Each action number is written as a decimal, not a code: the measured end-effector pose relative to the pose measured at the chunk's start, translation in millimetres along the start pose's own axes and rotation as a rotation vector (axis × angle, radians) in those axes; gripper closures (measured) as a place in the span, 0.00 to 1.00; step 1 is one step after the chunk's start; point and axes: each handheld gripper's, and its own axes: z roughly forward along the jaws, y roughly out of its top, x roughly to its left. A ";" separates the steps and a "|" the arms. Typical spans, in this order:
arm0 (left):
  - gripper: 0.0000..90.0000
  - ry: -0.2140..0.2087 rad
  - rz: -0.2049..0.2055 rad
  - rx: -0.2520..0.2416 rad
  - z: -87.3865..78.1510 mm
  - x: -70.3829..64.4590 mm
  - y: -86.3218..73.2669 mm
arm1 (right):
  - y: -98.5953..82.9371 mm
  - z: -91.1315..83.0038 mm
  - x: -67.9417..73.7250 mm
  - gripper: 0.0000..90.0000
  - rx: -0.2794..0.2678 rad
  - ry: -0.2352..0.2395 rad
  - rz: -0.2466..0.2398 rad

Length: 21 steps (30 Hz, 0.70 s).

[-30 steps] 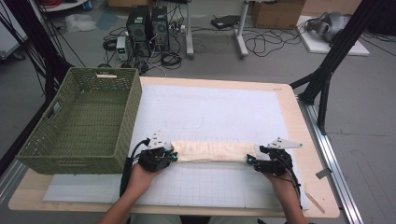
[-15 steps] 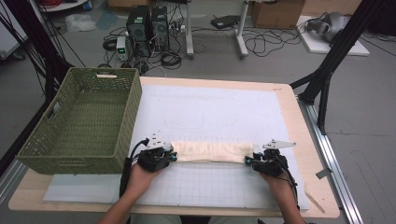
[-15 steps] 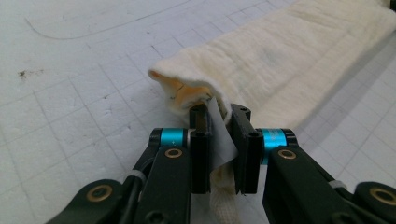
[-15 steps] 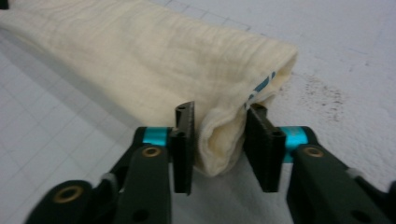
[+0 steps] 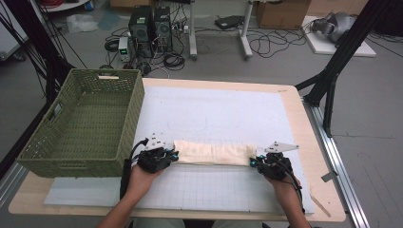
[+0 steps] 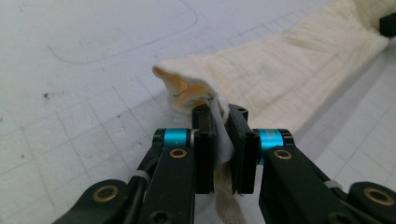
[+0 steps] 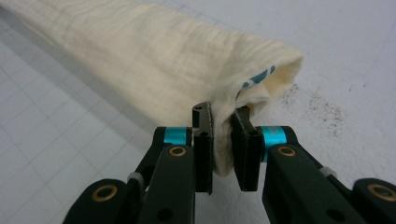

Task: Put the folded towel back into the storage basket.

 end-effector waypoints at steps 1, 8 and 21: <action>0.91 -0.002 0.003 -0.009 -1.6 -0.5 1.7 | 1.3 -1.4 0.3 0.90 -0.007 -0.002 0.000; 0.91 -0.008 0.007 -0.064 -12.3 -2.6 12.1 | 10.8 -10.6 0.2 0.90 -0.047 -0.030 -0.007; 0.91 0.019 0.029 -0.148 -34.7 -7.5 35.7 | 32.9 -22.8 0.3 0.90 -0.107 -0.056 -0.028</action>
